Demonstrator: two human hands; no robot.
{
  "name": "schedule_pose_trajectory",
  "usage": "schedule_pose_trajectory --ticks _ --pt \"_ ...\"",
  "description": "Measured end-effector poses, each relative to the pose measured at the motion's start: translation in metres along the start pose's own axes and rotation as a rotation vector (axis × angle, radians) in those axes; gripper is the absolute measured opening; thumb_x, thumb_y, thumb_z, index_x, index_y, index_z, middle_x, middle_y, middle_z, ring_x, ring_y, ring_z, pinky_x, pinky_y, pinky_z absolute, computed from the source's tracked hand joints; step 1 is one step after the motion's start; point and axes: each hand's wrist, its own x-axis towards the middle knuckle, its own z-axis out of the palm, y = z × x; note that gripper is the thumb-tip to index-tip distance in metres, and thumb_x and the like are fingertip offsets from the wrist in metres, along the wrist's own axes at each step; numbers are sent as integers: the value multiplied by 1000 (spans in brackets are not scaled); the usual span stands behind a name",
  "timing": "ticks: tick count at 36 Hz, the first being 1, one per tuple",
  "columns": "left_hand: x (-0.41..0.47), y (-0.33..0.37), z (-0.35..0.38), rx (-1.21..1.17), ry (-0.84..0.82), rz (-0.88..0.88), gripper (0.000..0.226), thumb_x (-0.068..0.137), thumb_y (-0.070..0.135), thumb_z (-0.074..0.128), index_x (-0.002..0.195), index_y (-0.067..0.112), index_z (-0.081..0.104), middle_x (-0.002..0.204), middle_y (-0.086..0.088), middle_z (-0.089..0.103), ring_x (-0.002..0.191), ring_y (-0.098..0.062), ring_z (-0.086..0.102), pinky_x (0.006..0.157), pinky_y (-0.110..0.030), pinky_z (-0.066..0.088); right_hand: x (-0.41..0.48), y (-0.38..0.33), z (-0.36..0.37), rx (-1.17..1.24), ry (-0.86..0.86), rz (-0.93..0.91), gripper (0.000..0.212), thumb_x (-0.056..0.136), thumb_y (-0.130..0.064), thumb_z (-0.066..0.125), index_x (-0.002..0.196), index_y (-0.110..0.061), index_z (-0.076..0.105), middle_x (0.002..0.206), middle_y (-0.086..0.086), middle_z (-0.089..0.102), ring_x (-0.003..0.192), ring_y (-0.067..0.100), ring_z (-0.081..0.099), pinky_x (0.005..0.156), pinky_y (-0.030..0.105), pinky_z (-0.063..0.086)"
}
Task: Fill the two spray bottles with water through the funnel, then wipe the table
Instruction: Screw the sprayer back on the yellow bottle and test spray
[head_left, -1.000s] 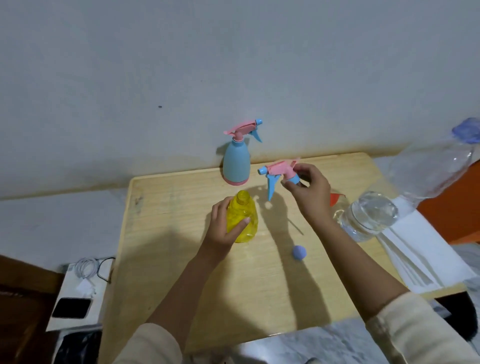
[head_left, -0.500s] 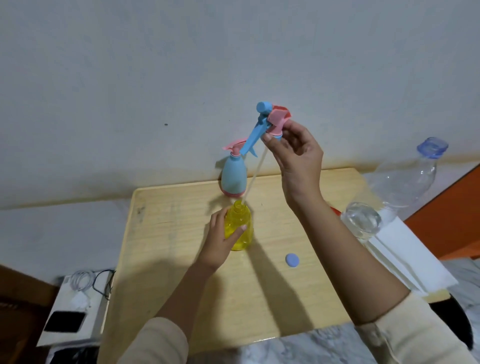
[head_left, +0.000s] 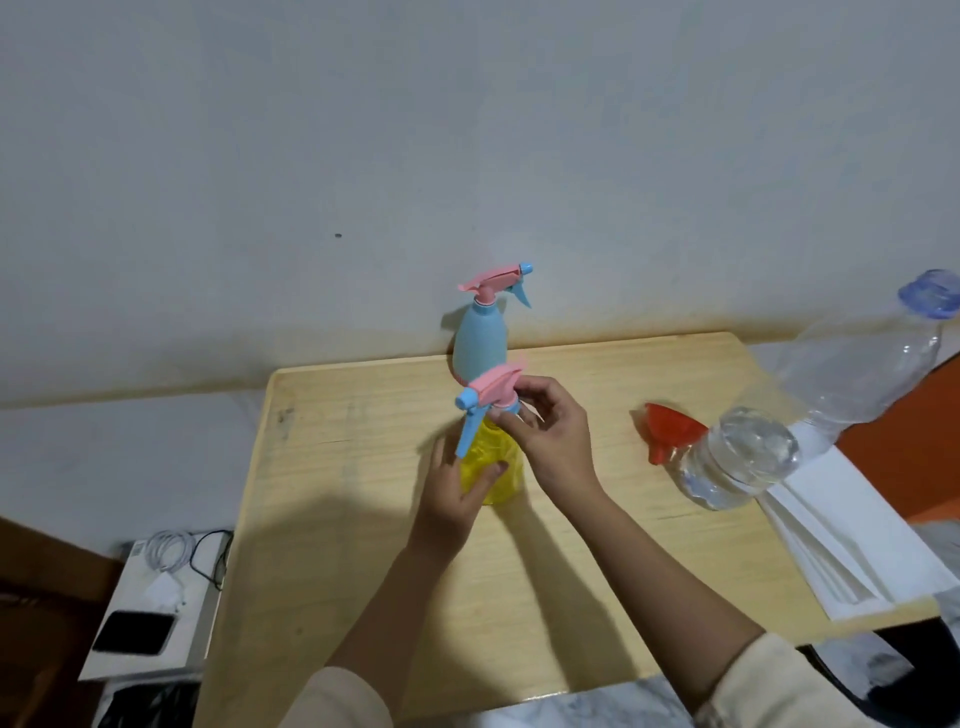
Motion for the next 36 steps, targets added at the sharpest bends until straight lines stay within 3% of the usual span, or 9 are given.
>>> schedule_pose_trajectory --ticks 2,6,11,20,23,27,29,33,36 --pt "-1 -6 4 3 22 -24 73 75 49 69 137 20 43 129 8 50 125 -14 48 105 -43 40 -1 6 -4 5 3 16 30 74 9 71 96 -7 61 94 4 67 90 7 64 81 19 49" --pt "2 -16 13 115 17 -17 105 59 59 77 143 12 35 143 -3 44 133 -20 42 109 -47 36 1 9 -6 -7 -46 27 29 79 11 65 98 -10 59 95 2 67 90 4 65 82 19 50" --pt "9 -22 18 95 47 -36 98 64 59 74 138 4 40 137 -9 49 127 -16 47 104 -43 40 5 11 -7 -64 -134 55 32 81 9 64 109 -3 56 100 1 66 92 5 64 89 23 50" --pt "11 18 -2 169 -127 79 98 70 50 71 141 58 4 146 23 32 133 5 33 112 -37 33 34 -17 -35 -55 -163 96 28 84 9 57 112 5 56 97 -1 68 88 1 65 80 15 49" --pt "12 40 -4 163 -176 113 92 75 51 66 140 60 1 149 22 28 137 1 28 113 -37 31 42 -33 -39 -34 -133 92 26 84 6 60 109 3 58 96 2 69 87 3 65 81 17 50" --pt "16 63 -6 160 -185 129 89 75 54 63 138 63 0 149 5 31 138 -6 30 112 -38 33 41 -50 -39 7 -54 44 22 76 -3 69 97 -2 61 93 7 66 84 6 65 81 19 52" --pt "15 72 -7 180 -186 150 89 76 54 63 140 60 2 149 7 29 138 -4 29 112 -36 33 38 -57 -36 42 21 28 20 77 2 71 88 -10 61 84 0 64 75 2 63 74 15 50" --pt "13 89 -5 215 -174 170 88 75 57 60 140 60 2 149 13 28 135 -2 32 108 -35 37 33 -73 -30 2 131 -17 21 72 -9 79 82 -12 62 68 -6 57 59 -2 52 60 12 43" --pt "13 101 -2 196 -166 175 88 75 57 61 142 58 3 144 18 29 135 -6 33 108 -40 38 31 -86 -23 -43 114 -65 11 81 -19 72 83 -21 62 74 -8 59 63 -7 54 63 11 43"
